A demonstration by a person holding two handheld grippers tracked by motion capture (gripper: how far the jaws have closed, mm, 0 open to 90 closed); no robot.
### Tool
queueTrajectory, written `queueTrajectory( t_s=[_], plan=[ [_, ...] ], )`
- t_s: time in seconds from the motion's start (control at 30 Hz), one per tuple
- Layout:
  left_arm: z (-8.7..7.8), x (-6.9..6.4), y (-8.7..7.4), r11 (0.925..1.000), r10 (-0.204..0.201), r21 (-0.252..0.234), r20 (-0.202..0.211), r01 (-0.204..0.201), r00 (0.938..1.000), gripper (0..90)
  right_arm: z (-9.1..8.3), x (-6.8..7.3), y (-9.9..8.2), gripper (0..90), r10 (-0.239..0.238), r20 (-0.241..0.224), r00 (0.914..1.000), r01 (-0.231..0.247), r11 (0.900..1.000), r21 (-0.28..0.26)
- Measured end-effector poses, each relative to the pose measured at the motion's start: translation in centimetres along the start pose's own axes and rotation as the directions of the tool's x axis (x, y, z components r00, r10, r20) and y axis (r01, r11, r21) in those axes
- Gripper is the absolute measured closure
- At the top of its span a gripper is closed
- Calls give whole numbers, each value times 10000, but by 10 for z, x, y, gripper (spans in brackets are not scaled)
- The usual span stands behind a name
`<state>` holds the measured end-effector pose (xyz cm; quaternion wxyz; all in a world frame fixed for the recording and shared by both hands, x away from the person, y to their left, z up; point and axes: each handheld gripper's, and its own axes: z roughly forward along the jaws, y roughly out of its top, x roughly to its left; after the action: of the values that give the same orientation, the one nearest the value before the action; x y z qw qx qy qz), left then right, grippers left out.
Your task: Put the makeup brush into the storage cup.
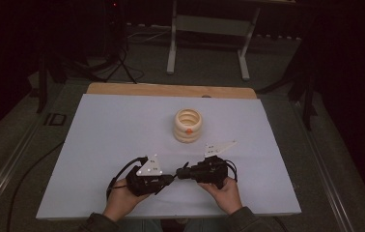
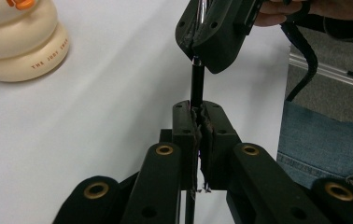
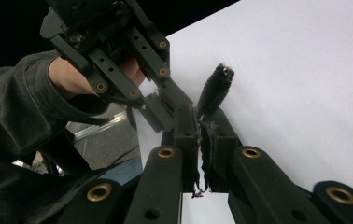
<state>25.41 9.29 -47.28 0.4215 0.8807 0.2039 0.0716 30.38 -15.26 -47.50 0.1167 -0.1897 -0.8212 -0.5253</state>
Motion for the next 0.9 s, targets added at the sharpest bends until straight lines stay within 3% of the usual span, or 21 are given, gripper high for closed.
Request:
queueTrajectory(
  t_s=[0.23, 0.47, 0.9],
  plan=[
    [-4, 5, -5, 9997, -254, 38, -140, 254, 9996, 704, -7, 1, 3, 856, -242, 508, 9984, 236, 9996, 128],
    [-13, 12, -12, 9987, -514, -9, -468, 515, 9976, 664, -14, -3, 5, 855, -278, 1037, 9942, 245, 9991, 336],
    [-28, 26, -24, 9945, -1043, -148, -959, 1033, 9899, 607, -16, -11, 19, 855, -372, 1508, 9879, 291, 9980, 559]
  ],
)
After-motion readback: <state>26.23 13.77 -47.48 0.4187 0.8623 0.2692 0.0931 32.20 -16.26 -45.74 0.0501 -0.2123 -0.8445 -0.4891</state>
